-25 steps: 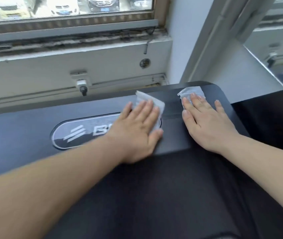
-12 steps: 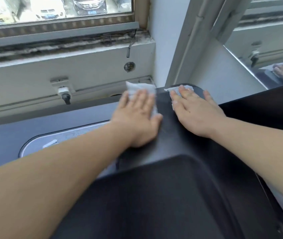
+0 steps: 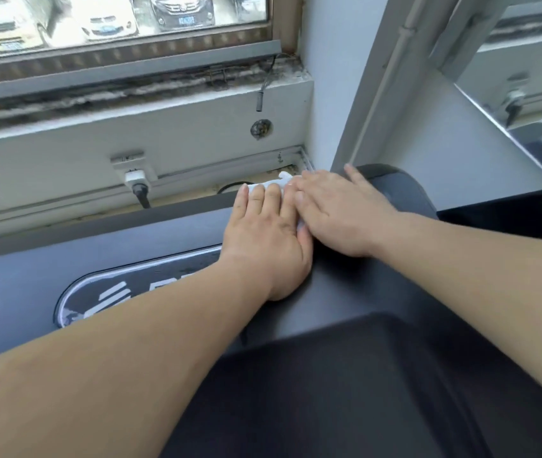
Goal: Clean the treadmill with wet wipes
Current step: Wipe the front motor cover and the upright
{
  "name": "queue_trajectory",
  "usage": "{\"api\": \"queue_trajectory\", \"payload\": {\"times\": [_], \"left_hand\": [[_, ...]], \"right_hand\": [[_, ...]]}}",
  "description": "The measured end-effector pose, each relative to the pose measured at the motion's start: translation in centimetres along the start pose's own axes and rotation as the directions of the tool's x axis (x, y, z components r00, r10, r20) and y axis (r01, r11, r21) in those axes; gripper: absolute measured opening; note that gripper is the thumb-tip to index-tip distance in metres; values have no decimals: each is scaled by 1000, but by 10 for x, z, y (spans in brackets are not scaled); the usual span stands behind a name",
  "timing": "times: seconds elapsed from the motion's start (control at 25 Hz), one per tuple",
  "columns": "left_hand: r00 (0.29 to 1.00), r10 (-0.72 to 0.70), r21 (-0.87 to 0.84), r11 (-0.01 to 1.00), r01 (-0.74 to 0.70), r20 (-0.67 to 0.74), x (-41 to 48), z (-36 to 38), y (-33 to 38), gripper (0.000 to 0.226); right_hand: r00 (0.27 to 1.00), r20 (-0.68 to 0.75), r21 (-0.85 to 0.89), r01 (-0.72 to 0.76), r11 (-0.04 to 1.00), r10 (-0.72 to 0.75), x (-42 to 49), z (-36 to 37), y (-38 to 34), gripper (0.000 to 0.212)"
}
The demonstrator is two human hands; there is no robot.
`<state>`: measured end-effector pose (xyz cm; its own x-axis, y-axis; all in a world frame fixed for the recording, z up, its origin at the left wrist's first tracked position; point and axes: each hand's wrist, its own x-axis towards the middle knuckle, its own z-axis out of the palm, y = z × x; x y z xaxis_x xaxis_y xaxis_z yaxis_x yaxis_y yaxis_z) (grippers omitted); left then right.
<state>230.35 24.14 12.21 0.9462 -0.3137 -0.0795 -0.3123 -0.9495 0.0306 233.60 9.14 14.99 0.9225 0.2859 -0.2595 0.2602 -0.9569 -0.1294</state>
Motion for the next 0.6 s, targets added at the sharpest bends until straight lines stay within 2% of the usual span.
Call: {"api": "queue_trajectory", "payload": {"times": [0.04, 0.16, 0.24, 0.44, 0.6], "left_hand": [[1000, -3, 10, 1000, 3, 4, 0, 0, 1, 75], [1000, -12, 27, 1000, 11, 12, 2, -1, -1, 73], [999, -18, 32, 999, 16, 41, 1, -3, 0, 72], [993, -58, -11, 998, 59, 106, -4, -9, 12, 68], [984, 159, -50, 987, -155, 82, -60, -5, 45, 65]], "right_hand": [[999, -1, -24, -39, 999, 39, -4, -2, 16, 61], [958, 41, -73, -281, 957, 285, -25, -7, 63, 67], [929, 43, -61, -365, 929, 367, -46, 5, 68, 71], [944, -34, 17, -328, 944, 328, -110, 36, 26, 77], [981, -66, 26, -182, 983, 184, -159, 54, -11, 77]]}}
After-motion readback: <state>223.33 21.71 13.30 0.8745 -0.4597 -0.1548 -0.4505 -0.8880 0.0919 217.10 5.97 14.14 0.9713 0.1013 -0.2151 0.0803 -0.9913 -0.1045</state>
